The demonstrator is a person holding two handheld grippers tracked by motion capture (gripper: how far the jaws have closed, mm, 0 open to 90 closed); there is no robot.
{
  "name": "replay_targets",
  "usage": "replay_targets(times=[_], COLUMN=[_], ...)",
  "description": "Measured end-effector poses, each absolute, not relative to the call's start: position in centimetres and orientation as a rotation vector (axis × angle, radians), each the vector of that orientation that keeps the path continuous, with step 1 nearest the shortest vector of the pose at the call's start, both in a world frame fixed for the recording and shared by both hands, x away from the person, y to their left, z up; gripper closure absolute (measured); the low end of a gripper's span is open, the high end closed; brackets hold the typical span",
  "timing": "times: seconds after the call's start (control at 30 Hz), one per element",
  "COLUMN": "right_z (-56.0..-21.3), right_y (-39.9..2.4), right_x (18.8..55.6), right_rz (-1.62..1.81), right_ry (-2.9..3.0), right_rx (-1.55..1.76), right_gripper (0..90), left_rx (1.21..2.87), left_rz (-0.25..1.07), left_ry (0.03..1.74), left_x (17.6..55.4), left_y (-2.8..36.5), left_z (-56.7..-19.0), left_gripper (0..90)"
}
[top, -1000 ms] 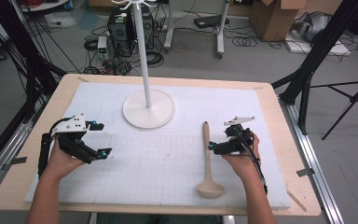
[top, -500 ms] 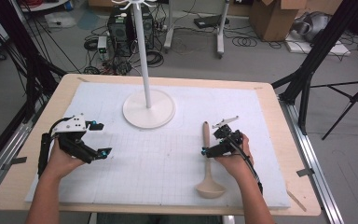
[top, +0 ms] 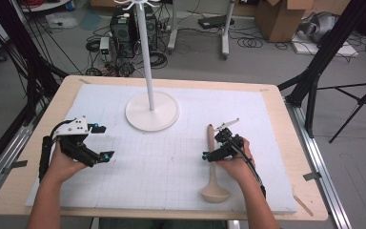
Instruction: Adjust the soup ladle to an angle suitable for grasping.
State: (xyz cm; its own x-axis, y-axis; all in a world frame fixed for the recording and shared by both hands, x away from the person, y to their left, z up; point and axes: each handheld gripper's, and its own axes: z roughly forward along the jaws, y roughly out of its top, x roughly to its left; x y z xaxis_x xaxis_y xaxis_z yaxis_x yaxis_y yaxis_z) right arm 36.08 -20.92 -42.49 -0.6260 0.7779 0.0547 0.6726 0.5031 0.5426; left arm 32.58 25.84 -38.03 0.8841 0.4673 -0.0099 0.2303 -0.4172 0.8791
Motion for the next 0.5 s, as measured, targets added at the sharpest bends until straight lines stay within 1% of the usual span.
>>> replay_targets(times=[0.07,0.1,0.13,0.17,0.37,0.47,0.5], right_z=[-42.56,-42.72,-42.72,-42.72,-42.78,-42.71,-42.69], right_y=[-20.87,-20.78,-20.78,-20.66,-20.55,-20.64,-20.61], right_x=[36.09,36.15,36.15,36.09,36.07,36.02,35.96], right_rz=[0.782,0.767,0.767,0.758,0.737,0.735,0.724], right_ry=[2.554,2.561,2.561,2.554,2.565,2.562,2.565], right_rx=[1.25,1.233,1.233,1.239,1.223,1.229,1.219], right_gripper=[6.6,9.7,9.7,14.5,17.1,20.6,23.0], left_rx=[2.018,2.021,2.021,2.018,2.011,2.012,2.016], left_rz=[0.287,0.288,0.288,0.282,0.282,0.283,0.284], left_ry=[0.507,0.506,0.506,0.504,0.503,0.503,0.499], left_x=[32.6,32.59,32.59,32.54,32.5,32.5,32.53], left_y=[25.81,25.8,25.8,25.82,25.89,25.88,25.87], left_z=[-38.06,-38.07,-38.07,-38.06,-38.01,-38.01,-38.02], left_gripper=[1.7,1.7,1.7,1.7,1.7,1.7,1.7])
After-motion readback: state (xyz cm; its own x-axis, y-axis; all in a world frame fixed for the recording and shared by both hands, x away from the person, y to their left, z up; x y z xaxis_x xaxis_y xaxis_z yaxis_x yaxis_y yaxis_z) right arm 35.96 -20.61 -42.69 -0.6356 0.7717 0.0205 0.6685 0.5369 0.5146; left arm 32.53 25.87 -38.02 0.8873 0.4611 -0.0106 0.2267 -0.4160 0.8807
